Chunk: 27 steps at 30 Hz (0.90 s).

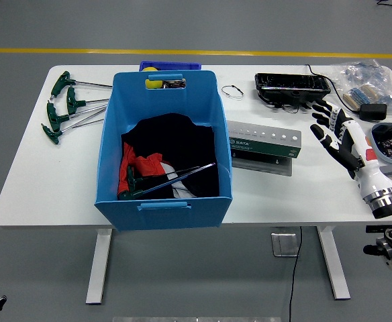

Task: Lift tool from toolbox,place it in box,lift tool from toolbox,place it in box

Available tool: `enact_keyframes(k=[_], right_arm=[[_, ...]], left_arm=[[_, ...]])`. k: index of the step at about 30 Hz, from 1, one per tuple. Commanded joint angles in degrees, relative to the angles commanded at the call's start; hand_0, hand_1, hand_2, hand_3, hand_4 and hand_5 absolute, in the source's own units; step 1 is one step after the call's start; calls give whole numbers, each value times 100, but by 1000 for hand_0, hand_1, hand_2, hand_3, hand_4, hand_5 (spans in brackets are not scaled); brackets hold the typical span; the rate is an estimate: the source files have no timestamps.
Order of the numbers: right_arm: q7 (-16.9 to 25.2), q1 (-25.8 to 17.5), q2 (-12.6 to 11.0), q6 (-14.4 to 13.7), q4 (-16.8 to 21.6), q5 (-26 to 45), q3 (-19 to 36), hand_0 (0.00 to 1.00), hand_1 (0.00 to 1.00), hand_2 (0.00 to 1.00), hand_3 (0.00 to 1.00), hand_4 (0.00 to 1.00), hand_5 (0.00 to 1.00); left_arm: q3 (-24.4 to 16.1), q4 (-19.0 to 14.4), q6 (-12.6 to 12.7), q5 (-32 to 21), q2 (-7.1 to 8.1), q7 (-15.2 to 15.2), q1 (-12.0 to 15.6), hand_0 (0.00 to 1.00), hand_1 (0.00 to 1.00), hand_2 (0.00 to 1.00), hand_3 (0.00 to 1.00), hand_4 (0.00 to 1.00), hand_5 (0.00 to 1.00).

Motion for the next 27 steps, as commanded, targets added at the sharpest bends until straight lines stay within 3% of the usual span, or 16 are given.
enact_keyframes(k=[7,11,27], right_arm=[[-31,-130,5,15,-34,-54,205,879,831,874,907,998,816],[-46,-194,38,22,-36,-117,326,879,831,874,907,998,816],[-78,-319,131,39,-116,-120,493,881,831,878,908,998,820]], left_arm=[[237,0,-17,-223,-85,-43,12,856,873,884,684,688,664],[141,0,19,-42,-150,72,83,856,873,884,684,688,664],[685,0,7,-391,-503,226,221,861,875,886,691,690,666]])
